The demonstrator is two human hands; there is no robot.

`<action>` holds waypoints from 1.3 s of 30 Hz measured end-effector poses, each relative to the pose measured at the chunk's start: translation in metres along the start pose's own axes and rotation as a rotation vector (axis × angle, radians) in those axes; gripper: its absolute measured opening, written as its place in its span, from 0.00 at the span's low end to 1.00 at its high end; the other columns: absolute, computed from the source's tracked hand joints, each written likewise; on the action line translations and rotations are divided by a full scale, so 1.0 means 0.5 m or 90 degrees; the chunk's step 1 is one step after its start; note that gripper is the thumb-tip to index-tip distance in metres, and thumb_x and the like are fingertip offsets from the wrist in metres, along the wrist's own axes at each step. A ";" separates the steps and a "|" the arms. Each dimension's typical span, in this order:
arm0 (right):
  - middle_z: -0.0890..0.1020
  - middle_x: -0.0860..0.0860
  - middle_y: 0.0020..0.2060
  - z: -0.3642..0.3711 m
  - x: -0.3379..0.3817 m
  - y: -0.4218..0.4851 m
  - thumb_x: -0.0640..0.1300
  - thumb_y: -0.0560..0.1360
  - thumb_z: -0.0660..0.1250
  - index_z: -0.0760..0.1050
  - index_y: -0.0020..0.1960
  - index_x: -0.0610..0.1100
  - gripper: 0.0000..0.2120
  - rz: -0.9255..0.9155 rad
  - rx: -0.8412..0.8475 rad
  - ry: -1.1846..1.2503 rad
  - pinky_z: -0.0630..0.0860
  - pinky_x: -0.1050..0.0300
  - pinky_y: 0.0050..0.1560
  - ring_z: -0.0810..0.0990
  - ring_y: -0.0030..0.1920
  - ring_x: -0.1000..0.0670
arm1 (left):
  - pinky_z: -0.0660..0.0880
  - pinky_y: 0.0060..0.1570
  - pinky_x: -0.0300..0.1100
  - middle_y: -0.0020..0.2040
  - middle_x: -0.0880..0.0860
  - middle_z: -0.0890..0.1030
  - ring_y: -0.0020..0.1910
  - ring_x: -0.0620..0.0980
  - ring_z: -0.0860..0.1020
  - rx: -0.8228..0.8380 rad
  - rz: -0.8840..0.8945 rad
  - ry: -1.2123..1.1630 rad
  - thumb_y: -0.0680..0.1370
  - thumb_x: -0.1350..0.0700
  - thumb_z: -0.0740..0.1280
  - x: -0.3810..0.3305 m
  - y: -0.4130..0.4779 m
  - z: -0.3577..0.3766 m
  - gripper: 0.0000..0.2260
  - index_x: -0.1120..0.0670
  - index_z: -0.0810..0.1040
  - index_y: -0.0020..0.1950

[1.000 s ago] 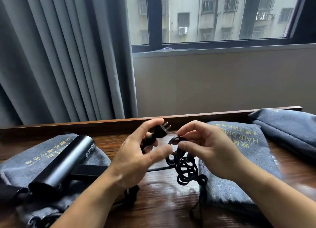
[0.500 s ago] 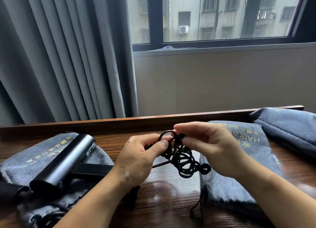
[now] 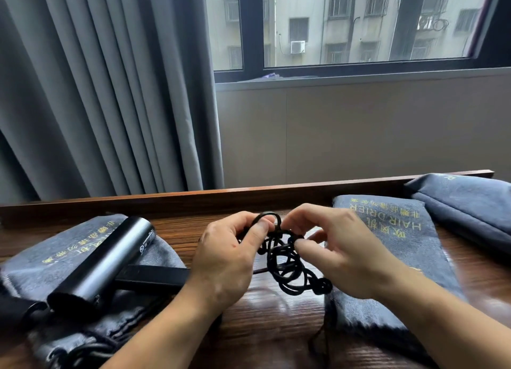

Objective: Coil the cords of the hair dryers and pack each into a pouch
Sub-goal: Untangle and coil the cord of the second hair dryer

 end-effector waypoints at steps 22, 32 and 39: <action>0.76 0.65 0.25 -0.008 -0.005 0.002 0.38 0.74 0.71 0.86 0.52 0.51 0.12 -0.006 -0.121 -0.102 0.66 0.75 0.35 0.75 0.30 0.65 | 0.79 0.52 0.43 0.44 0.35 0.84 0.48 0.35 0.82 0.013 0.044 0.170 0.76 0.45 0.72 -0.028 -0.005 0.001 0.05 0.40 0.84 0.51; 0.85 0.49 0.34 0.009 -0.046 0.009 0.36 0.76 0.72 0.81 0.45 0.52 0.11 0.092 -0.024 0.139 0.76 0.49 0.36 0.79 0.31 0.52 | 0.77 0.47 0.44 0.45 0.52 0.87 0.43 0.47 0.81 0.163 -0.061 -0.144 0.80 0.60 0.68 -0.004 -0.007 0.014 0.10 0.53 0.78 0.61; 0.87 0.57 0.44 0.023 -0.011 0.003 0.46 0.72 0.77 0.83 0.57 0.53 0.14 0.016 0.027 0.080 0.79 0.63 0.46 0.85 0.43 0.58 | 0.81 0.47 0.50 0.43 0.48 0.86 0.43 0.47 0.84 0.000 0.047 -0.003 0.80 0.61 0.69 -0.026 -0.004 -0.007 0.07 0.49 0.81 0.51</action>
Point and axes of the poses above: each hand's wrist, its own y-axis towards the middle knuckle, its own z-axis out of the palm, x = y × z, the point moved 7 cm from there along y, towards the middle knuckle
